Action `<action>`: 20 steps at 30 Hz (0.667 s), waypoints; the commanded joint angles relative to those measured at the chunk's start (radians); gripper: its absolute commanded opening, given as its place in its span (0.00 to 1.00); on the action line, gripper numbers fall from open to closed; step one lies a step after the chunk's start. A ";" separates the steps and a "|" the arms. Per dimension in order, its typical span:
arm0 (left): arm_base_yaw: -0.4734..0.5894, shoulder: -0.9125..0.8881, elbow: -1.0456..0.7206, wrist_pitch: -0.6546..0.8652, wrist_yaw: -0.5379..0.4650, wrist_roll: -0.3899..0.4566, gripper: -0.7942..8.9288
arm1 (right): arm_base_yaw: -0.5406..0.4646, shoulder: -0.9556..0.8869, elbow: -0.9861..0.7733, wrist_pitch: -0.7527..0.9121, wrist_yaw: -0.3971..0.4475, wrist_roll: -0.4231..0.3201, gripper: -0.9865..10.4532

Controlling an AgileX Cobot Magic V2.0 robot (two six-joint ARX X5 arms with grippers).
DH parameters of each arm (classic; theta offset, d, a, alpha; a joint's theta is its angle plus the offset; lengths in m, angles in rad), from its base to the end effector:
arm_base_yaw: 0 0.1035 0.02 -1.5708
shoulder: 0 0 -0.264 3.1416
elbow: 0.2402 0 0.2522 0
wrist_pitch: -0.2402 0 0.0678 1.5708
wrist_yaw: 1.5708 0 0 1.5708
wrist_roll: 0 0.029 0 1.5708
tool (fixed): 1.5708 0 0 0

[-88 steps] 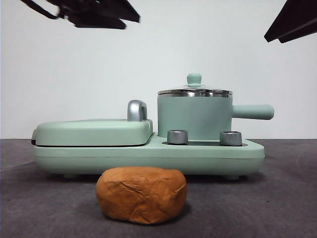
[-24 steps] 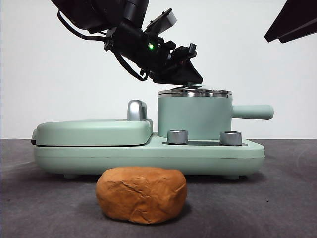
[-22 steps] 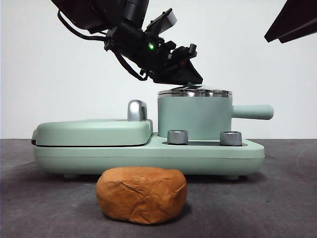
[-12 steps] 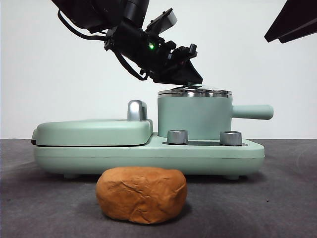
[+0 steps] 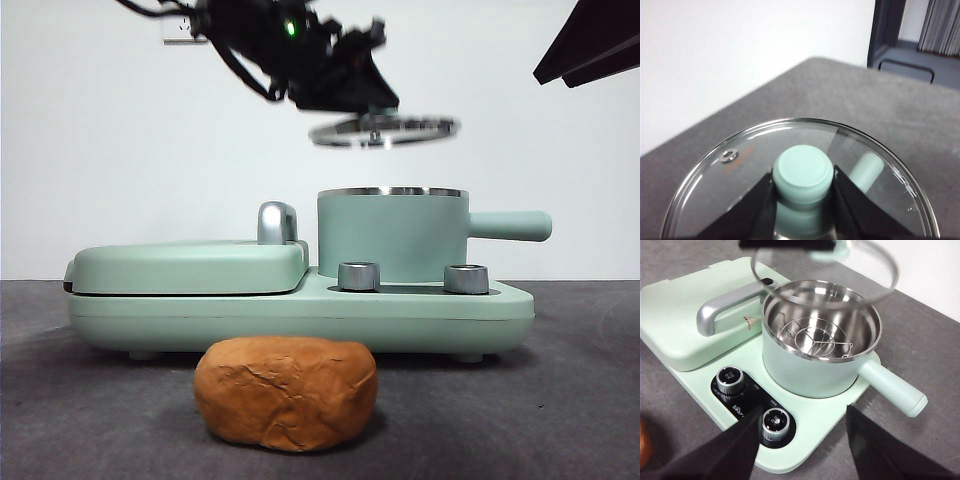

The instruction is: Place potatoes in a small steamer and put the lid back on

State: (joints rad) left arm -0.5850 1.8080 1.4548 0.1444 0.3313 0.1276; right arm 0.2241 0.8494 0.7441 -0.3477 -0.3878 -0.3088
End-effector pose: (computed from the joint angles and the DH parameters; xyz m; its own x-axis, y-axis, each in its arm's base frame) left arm 0.3498 -0.2430 0.3119 0.5916 -0.7820 -0.1960 0.8031 0.5931 0.0576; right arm 0.1737 0.0508 0.2942 0.7275 0.5537 -0.4052 -0.6415 0.7584 -0.1156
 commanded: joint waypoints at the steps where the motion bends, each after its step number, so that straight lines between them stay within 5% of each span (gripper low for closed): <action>1: 0.008 -0.036 0.027 0.004 0.001 -0.044 0.09 | 0.005 0.005 0.021 0.010 0.003 0.014 0.32; 20: 0.143 -0.314 -0.044 -0.306 -0.042 0.011 0.09 | 0.081 0.011 0.021 -0.005 0.004 -0.025 0.36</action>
State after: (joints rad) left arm -0.4397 1.5074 1.4002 -0.1856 0.2901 0.1200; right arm 0.2916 0.8505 0.7441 -0.3561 -0.3855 -0.3191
